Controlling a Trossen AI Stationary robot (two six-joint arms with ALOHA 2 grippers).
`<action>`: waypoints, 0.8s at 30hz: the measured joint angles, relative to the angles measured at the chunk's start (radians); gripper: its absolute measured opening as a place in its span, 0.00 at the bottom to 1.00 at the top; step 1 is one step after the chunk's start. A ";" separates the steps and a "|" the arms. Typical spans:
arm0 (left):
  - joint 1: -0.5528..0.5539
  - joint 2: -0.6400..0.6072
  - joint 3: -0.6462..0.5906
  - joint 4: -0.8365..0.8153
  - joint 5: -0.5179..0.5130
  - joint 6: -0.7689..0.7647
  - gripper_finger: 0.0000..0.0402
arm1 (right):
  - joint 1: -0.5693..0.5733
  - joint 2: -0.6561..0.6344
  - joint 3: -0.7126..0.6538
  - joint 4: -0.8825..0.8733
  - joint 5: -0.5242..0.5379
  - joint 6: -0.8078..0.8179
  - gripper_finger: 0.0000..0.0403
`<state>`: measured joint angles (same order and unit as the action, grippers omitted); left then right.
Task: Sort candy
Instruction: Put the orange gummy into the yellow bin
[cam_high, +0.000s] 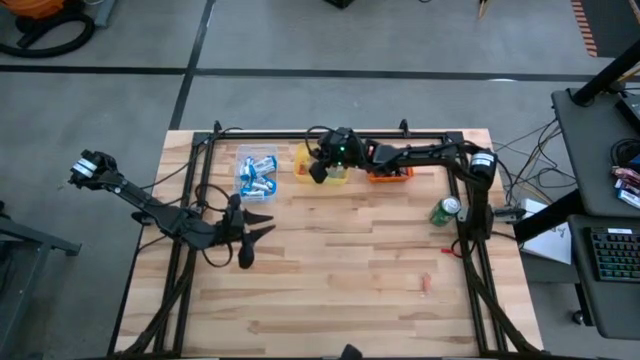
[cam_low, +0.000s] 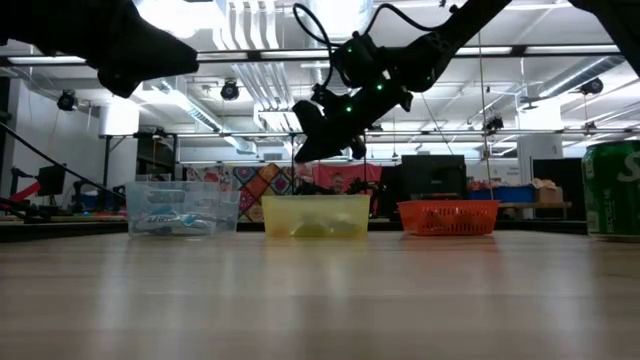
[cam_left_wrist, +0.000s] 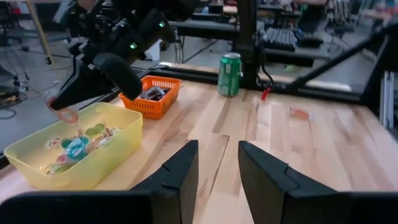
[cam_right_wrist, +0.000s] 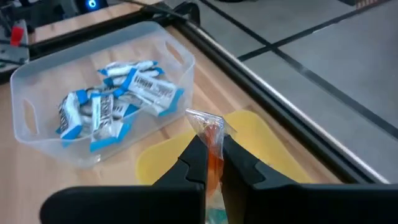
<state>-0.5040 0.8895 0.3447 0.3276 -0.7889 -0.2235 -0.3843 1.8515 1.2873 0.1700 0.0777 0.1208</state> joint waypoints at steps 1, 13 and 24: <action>0.000 0.000 0.000 0.009 -0.008 -0.011 0.24 | 0.000 0.000 0.000 0.004 0.001 -0.001 0.03; 0.000 0.000 0.000 0.033 -0.014 -0.100 0.24 | 0.005 0.000 0.000 -0.059 0.001 -0.008 0.03; 0.000 0.031 0.000 0.032 -0.015 -0.100 0.24 | 0.005 0.000 0.000 -0.089 0.089 -0.033 0.03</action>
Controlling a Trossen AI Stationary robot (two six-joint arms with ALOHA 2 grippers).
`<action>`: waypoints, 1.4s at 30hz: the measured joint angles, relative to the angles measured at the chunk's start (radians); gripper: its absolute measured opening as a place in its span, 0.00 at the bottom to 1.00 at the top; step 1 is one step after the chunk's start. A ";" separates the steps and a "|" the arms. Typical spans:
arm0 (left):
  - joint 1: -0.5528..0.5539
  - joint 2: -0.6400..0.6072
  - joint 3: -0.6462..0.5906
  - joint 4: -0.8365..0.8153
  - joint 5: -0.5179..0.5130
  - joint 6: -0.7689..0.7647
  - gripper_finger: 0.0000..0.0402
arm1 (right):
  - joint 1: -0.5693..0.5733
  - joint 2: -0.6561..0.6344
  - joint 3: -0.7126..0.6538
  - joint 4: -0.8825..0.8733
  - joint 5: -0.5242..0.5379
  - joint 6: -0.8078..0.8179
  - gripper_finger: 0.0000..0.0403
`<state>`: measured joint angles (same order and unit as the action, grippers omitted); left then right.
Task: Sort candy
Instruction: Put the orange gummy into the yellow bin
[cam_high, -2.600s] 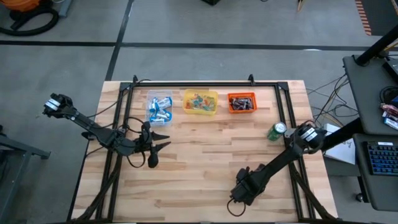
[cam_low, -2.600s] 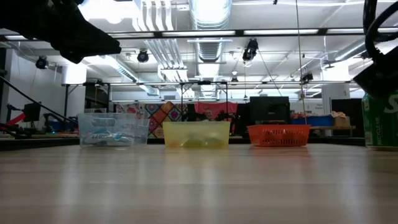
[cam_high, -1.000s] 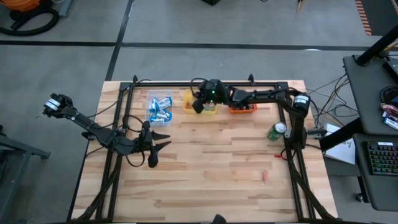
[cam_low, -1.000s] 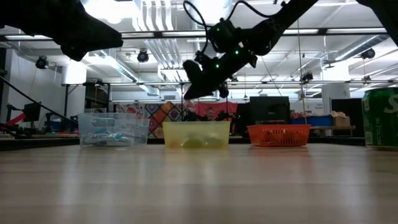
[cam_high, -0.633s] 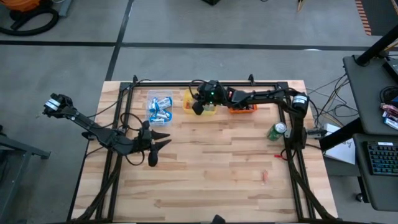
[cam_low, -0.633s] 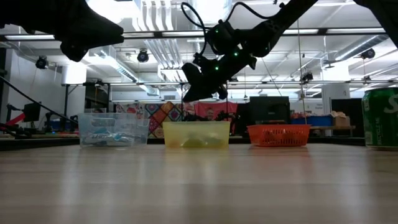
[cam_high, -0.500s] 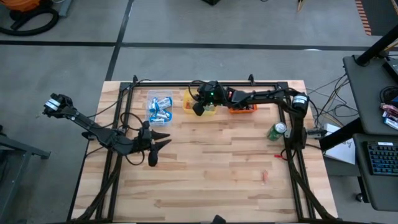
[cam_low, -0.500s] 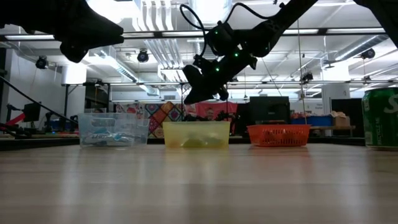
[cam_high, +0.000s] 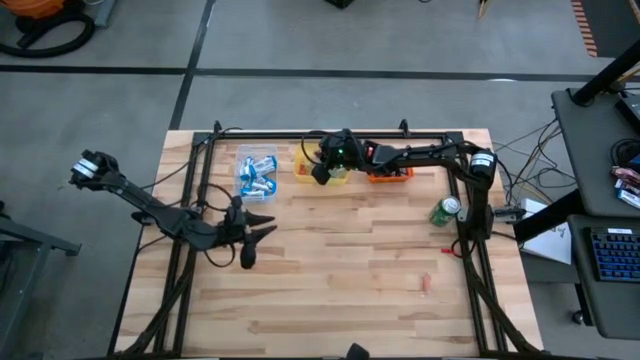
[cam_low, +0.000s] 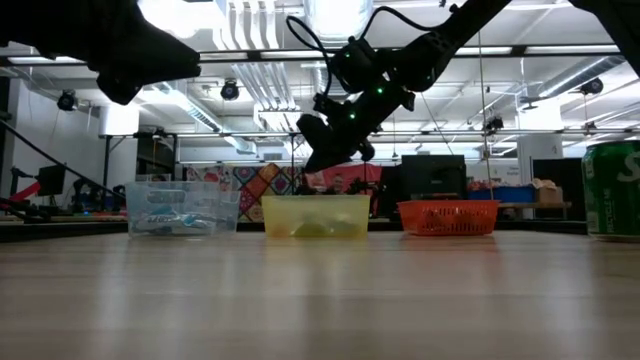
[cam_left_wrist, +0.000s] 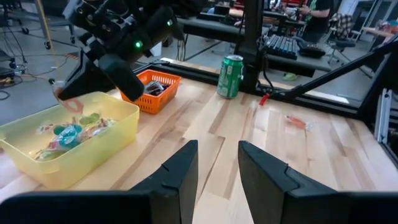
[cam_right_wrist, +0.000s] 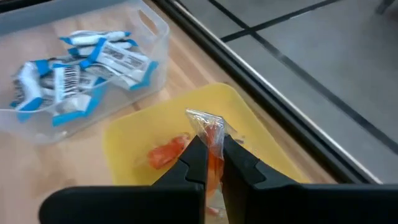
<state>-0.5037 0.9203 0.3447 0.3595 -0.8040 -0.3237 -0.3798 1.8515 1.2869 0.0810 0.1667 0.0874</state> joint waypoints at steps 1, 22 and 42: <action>0.000 0.006 0.000 0.000 0.000 0.000 0.24 | 0.000 0.000 0.000 -0.001 0.008 -0.003 0.04; 0.002 0.093 0.001 0.067 -0.002 0.000 0.24 | 0.011 -0.089 0.053 -0.179 -0.018 0.071 0.47; 0.002 0.093 0.001 0.066 0.001 0.000 0.24 | 0.451 -0.182 0.090 -0.966 -0.327 0.416 0.44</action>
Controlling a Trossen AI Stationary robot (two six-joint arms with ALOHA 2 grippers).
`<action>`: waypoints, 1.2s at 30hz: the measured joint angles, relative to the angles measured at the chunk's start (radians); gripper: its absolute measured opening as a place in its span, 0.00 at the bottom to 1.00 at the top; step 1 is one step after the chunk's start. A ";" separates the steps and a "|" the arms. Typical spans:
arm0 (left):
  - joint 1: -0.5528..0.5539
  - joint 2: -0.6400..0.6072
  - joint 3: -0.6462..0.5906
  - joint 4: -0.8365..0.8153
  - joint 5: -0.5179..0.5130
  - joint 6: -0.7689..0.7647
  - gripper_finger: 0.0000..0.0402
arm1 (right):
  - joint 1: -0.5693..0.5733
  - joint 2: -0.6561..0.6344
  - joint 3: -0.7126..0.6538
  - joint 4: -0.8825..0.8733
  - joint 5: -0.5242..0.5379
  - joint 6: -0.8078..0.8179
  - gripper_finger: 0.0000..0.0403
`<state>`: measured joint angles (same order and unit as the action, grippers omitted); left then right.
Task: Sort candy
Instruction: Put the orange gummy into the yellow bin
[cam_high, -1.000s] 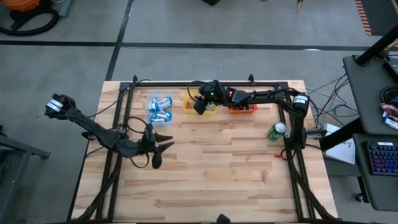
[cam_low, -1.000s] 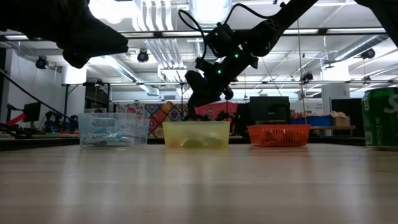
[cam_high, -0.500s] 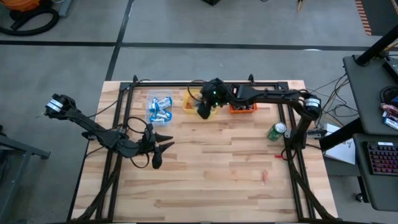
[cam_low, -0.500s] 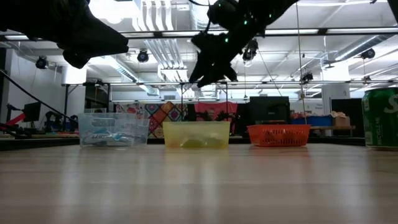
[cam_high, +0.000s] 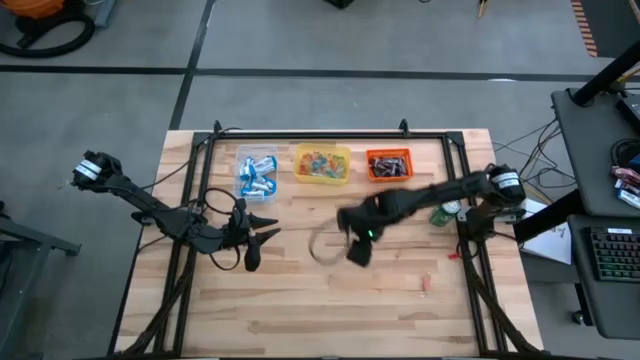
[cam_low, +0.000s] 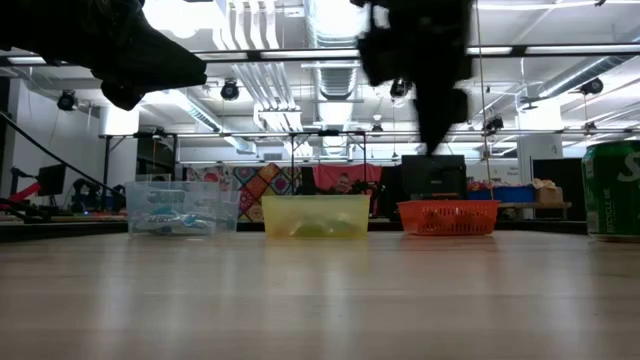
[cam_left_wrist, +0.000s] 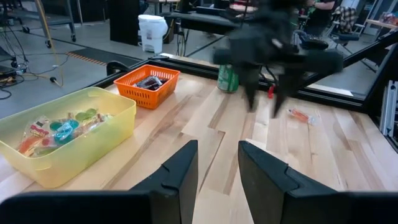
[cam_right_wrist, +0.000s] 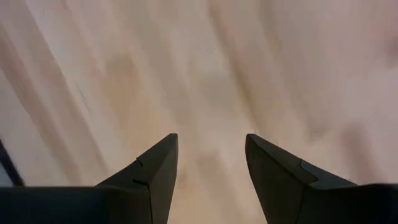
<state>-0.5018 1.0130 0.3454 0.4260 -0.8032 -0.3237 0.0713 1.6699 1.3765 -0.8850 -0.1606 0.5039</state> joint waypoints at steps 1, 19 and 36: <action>0.000 0.000 0.000 0.000 0.000 0.000 0.24 | 0.035 0.000 -0.005 -0.036 0.001 0.054 0.44; 0.000 0.000 0.000 0.000 0.000 0.074 0.24 | 0.435 -0.001 -0.141 -0.319 0.015 0.872 0.49; 0.000 0.000 0.000 0.000 0.000 0.079 0.24 | 0.552 -0.084 -0.465 -0.073 -0.073 1.226 0.47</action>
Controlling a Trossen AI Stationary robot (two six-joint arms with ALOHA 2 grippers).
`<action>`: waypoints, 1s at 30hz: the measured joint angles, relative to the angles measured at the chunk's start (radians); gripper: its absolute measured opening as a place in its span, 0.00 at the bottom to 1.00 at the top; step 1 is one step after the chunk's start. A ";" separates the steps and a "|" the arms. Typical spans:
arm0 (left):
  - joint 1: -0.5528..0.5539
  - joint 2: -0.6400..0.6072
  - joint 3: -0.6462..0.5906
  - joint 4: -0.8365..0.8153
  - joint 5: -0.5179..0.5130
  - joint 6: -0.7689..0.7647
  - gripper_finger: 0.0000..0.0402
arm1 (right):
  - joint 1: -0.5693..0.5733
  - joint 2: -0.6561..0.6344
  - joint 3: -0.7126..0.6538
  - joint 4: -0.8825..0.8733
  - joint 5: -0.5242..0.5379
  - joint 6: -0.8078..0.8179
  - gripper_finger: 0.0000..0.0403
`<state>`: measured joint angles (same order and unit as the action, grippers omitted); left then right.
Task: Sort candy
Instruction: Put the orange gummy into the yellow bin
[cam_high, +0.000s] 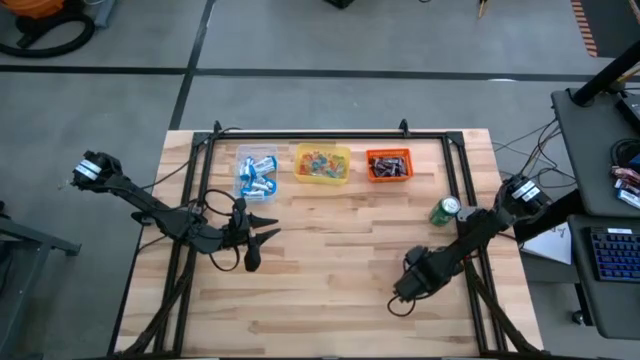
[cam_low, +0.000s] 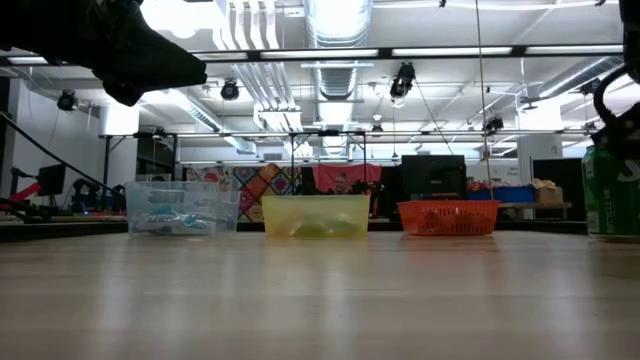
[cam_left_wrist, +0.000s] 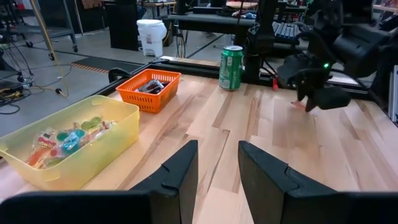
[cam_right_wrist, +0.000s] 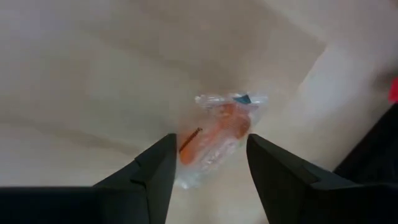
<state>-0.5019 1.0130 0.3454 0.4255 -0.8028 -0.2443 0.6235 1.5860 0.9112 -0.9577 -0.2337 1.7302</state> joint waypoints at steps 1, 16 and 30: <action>0.000 0.000 0.000 0.000 0.000 0.000 0.24 | 0.000 0.000 -0.012 0.006 0.013 0.004 0.46; 0.000 -0.024 0.000 -0.002 0.000 0.023 0.24 | -0.022 -0.028 0.056 -0.006 0.065 -0.093 0.04; 0.000 -0.375 -0.014 -0.131 0.068 0.309 0.24 | -0.380 -0.085 0.278 0.374 0.627 -1.020 0.02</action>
<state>-0.5018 0.6384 0.3309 0.2950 -0.7345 0.0643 0.2433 1.5011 1.1896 -0.5836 0.3935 0.7104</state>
